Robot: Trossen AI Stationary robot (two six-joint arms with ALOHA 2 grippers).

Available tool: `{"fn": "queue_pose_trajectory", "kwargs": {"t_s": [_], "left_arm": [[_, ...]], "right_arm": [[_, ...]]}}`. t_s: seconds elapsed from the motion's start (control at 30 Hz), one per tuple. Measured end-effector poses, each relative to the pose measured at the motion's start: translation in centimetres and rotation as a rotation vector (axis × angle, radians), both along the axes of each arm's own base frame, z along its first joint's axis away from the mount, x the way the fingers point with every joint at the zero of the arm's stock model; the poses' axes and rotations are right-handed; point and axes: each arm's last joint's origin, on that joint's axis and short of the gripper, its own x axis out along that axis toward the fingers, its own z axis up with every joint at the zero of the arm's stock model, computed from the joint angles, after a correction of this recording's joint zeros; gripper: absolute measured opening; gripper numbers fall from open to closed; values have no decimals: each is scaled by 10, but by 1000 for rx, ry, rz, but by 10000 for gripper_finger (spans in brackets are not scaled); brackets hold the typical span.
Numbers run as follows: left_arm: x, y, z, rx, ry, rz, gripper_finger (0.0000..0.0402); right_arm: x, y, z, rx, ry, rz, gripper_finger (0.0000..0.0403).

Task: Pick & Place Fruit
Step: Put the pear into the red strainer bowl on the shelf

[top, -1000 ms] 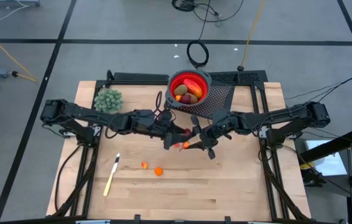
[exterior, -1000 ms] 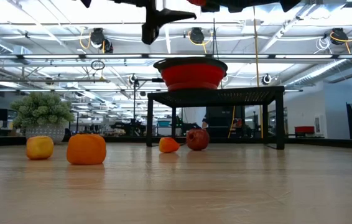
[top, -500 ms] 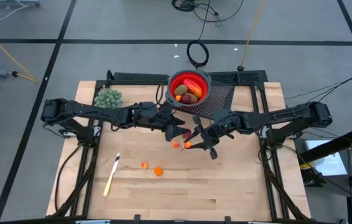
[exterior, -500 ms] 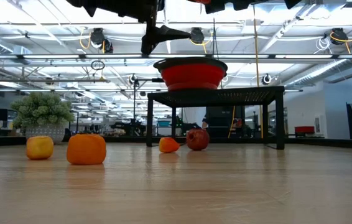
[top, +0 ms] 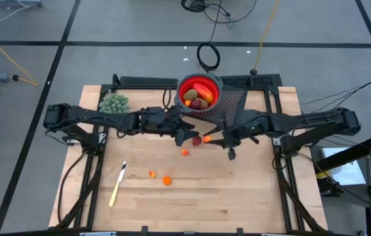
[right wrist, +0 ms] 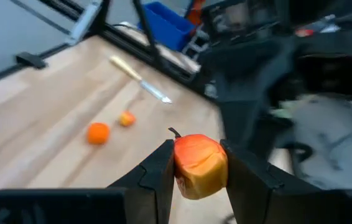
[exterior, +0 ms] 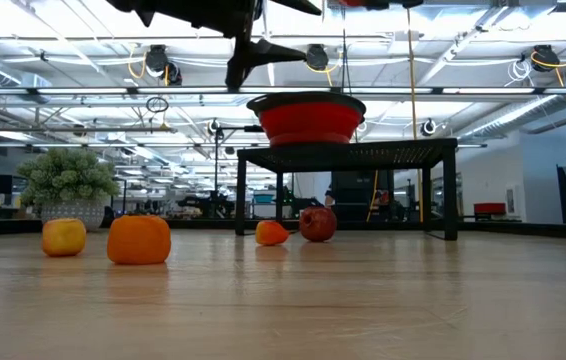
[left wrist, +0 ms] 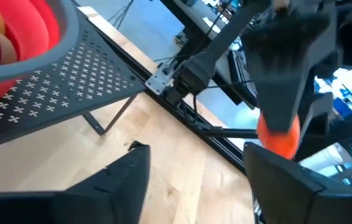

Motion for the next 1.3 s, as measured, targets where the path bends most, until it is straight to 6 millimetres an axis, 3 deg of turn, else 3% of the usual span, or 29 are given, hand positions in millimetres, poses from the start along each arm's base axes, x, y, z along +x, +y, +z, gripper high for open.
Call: {"fn": "queue_pose_trajectory", "kwargs": {"t_s": [0.37, 0.7, 0.9, 1.3], "left_arm": [[0, -21, 0, 48, -3, 92, 101], [-1, -31, 0, 118, 1, 83, 4], [-1, -31, 0, 157, 5, 74, 7], [-1, -31, -1, 242, 21, 54, 3]], "right_arm": [[-11, -38, 10, -74, -41, -220, 114], [-17, -78, 13, -39, -66, -384, 114], [-20, -102, 20, 211, -180, -399, 114], [-26, -144, 27, 975, -243, -257, 114]]}}
